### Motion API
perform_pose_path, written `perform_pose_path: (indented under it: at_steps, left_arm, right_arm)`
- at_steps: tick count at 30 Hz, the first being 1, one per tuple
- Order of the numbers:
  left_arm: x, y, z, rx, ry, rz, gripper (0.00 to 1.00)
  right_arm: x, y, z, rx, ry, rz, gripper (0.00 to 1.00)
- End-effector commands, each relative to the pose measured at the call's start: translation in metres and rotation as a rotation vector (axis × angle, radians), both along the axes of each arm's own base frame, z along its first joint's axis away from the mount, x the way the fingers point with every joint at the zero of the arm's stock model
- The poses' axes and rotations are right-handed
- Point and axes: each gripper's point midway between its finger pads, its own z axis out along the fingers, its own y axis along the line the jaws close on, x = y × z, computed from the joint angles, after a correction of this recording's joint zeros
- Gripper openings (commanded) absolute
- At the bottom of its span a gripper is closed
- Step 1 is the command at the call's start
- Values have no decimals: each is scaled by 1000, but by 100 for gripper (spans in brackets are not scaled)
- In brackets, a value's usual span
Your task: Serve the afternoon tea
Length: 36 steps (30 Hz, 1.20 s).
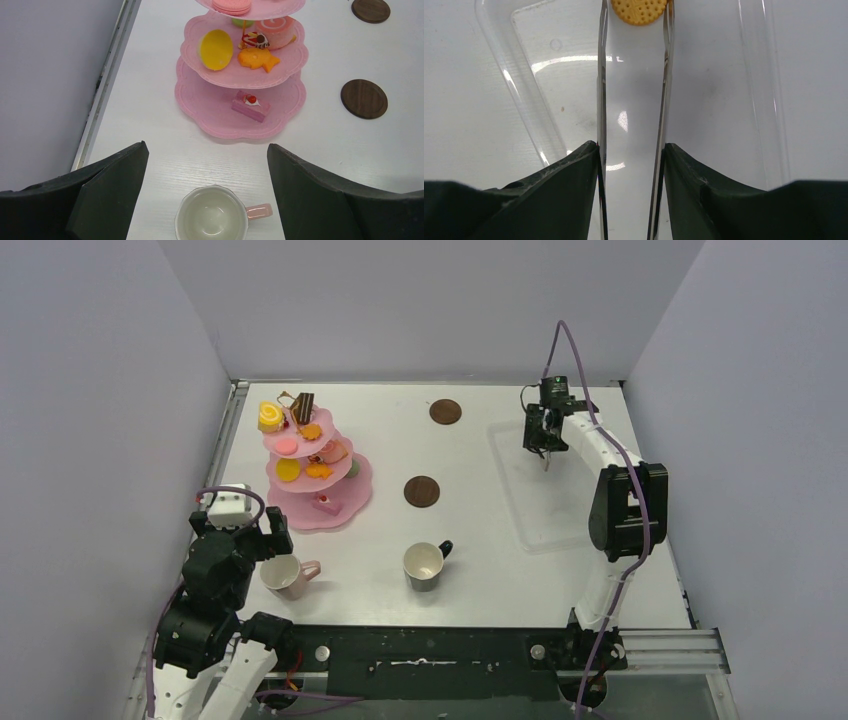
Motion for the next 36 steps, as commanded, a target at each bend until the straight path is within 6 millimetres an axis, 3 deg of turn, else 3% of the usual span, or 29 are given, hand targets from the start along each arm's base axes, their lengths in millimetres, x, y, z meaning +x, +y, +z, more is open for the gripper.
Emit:
perform_pose_path:
  at_steps: [1,11,27,36]
  left_arm:
    - [7,-3,15,-11,-58,-9,88]
    - [6,-2,16,-13,-62,-9,88]
    - [6,-1,15,-9,-59,-1,88]
    - [5,-1,16,-11,-61,-3,88]
  right_arm:
    - [11,-2,2,13,-44,-10,47]
    - [3,-4,15,-3,-44,-11,42]
    - [-33,26,48,12,-70,53,39]
    - [-40,32,62,6,-84,70,39]
